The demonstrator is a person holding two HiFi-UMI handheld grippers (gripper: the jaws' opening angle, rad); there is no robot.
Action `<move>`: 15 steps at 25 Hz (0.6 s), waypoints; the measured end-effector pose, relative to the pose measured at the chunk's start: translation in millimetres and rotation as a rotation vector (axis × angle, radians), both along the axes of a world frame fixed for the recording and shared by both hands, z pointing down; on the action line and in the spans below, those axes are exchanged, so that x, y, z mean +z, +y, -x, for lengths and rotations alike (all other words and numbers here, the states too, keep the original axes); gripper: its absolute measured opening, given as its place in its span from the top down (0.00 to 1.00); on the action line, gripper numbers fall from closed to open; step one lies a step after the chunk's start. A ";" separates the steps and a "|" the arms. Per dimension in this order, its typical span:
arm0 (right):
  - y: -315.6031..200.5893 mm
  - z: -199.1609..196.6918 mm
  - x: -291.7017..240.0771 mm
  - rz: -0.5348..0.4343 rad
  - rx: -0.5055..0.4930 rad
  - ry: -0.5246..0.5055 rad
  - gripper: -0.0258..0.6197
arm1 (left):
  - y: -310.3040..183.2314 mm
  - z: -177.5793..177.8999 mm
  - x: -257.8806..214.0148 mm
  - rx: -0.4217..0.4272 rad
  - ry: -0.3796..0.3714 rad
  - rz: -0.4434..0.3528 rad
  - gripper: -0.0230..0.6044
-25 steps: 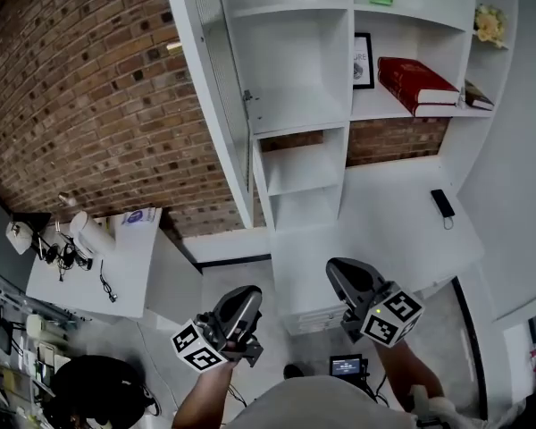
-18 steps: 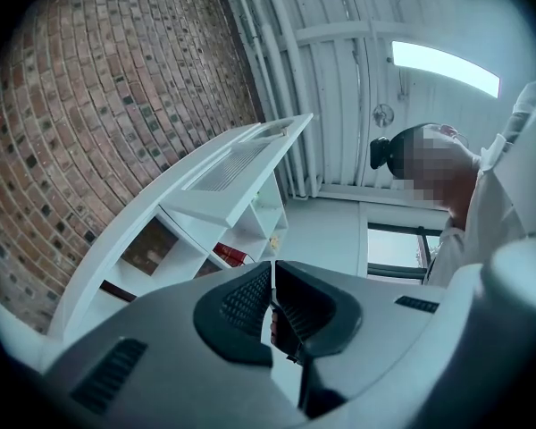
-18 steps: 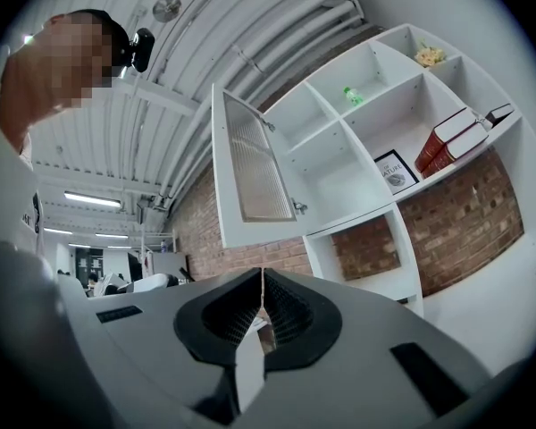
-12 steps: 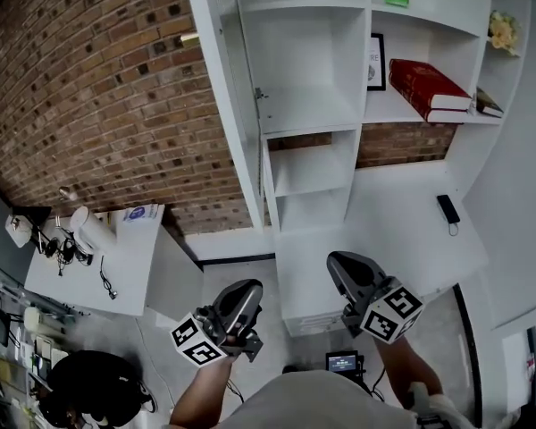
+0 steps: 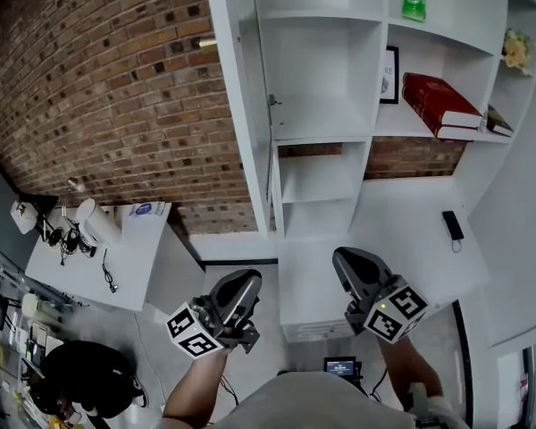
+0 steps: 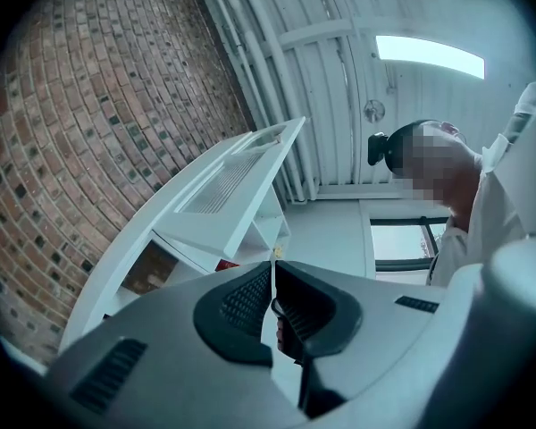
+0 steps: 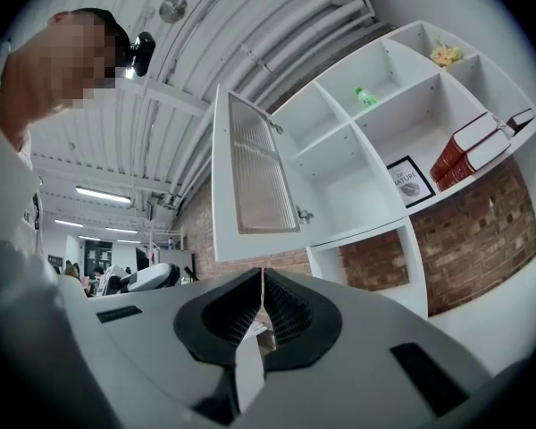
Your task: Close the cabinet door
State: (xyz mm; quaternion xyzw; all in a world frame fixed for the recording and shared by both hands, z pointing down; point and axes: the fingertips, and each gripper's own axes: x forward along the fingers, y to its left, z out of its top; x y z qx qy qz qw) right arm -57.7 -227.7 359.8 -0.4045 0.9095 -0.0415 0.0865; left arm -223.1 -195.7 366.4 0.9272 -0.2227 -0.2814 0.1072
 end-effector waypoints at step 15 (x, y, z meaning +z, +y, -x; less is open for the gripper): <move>-12.3 11.8 -102.1 -0.253 -0.015 0.108 0.91 | -14.8 7.7 -98.0 -0.067 -0.033 -0.228 0.93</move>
